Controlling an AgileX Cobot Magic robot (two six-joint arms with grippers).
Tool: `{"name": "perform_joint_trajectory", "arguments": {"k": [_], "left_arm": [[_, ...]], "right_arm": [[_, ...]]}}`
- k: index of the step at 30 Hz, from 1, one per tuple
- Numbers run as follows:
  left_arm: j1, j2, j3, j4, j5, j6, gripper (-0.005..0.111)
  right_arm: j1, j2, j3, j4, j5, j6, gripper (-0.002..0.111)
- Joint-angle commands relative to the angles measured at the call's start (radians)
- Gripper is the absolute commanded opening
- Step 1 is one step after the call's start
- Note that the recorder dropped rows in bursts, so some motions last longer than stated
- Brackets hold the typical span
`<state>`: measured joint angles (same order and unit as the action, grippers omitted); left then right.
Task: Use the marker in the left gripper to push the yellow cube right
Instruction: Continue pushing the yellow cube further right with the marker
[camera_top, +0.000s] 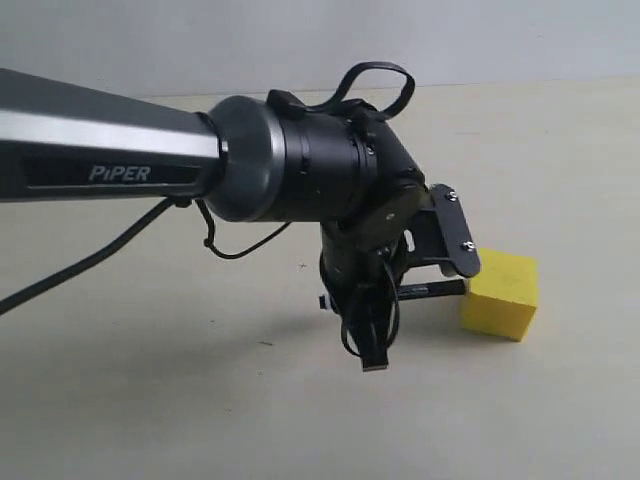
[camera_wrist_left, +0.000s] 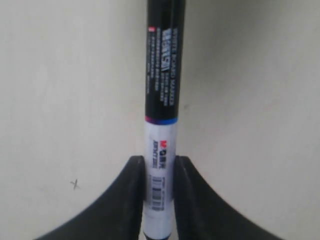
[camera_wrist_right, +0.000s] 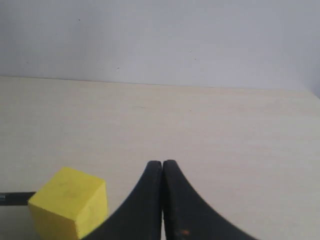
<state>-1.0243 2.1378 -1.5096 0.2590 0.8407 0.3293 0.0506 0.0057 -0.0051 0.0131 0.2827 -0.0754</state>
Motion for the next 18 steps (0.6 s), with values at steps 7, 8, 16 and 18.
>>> {"name": "perform_joint_trajectory", "arguments": {"k": [7,8,16,18], "left_arm": [[-0.013,0.001,-0.005,0.018,0.071,-0.024,0.0],[-0.011,0.001,-0.005,0.018,0.067,-0.024,0.0],[-0.011,0.001,-0.005,0.016,-0.142,-0.024,0.0],[-0.011,0.001,-0.005,0.015,-0.154,-0.024,0.0]], "right_arm": [[-0.005,-0.006,0.005,-0.005,0.0,-0.004,0.0],[-0.005,-0.006,0.005,-0.005,0.0,-0.004,0.0],[-0.005,-0.006,0.005,-0.005,0.0,-0.004,0.0],[-0.005,-0.006,0.005,-0.005,0.0,-0.004,0.0]]}}
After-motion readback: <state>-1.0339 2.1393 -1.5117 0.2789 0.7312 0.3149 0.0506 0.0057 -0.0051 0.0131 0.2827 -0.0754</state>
